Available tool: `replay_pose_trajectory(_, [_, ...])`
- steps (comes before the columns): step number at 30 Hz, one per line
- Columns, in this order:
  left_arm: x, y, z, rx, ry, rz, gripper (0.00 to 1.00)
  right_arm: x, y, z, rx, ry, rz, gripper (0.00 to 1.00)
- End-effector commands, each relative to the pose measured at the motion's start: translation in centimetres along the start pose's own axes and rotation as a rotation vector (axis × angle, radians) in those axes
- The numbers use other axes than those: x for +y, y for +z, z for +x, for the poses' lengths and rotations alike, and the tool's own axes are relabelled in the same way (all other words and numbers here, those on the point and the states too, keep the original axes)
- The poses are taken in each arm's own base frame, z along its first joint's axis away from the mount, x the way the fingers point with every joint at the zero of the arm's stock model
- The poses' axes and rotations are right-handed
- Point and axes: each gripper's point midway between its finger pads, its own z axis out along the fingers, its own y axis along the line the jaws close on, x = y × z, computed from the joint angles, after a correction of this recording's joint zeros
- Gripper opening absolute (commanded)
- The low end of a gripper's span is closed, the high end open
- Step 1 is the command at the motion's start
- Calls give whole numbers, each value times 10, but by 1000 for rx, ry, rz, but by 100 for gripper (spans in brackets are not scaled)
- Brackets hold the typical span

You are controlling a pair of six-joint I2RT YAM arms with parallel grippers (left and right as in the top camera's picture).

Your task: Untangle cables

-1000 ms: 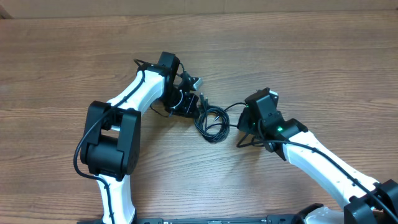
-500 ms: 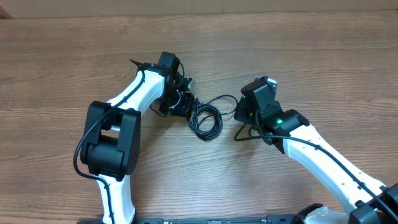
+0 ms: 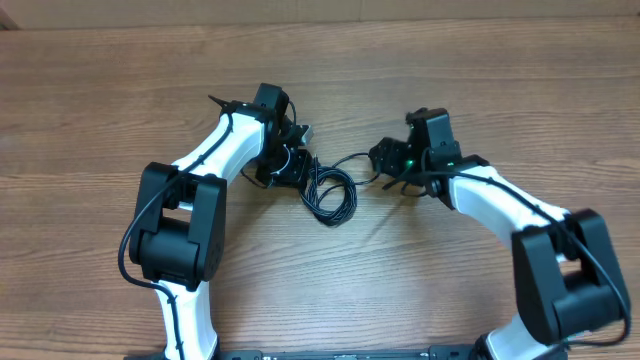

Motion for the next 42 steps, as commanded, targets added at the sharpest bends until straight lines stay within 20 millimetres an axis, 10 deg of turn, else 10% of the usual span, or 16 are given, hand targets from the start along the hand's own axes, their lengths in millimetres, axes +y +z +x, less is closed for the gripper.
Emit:
replay_pose_trajectory(1, [7,3,-2,2,-2,-36,4,12,8,4,38,-62,-77,49])
replay_pose_trajectory(5, [-4,3,-1,5,54,27,4,9,18,4,34,-63,-79,41])
replay_pose_trajectory(8, [-8,3,-1,5,69,51,4,7,17,1,31,-57,-82,4])
replay_pose_trajectory(18, [-12,2,-1,5,72,78,4,45,-88,-55,-161,-70,-152,4])
replay_pose_trajectory(32, [-12,2,-2,1,72,78,4,52,-77,31,-83,-46,169,4])
replay_pose_trajectory(42, [-12,2,-1,2,69,78,4,45,-49,51,-152,-85,338,4])
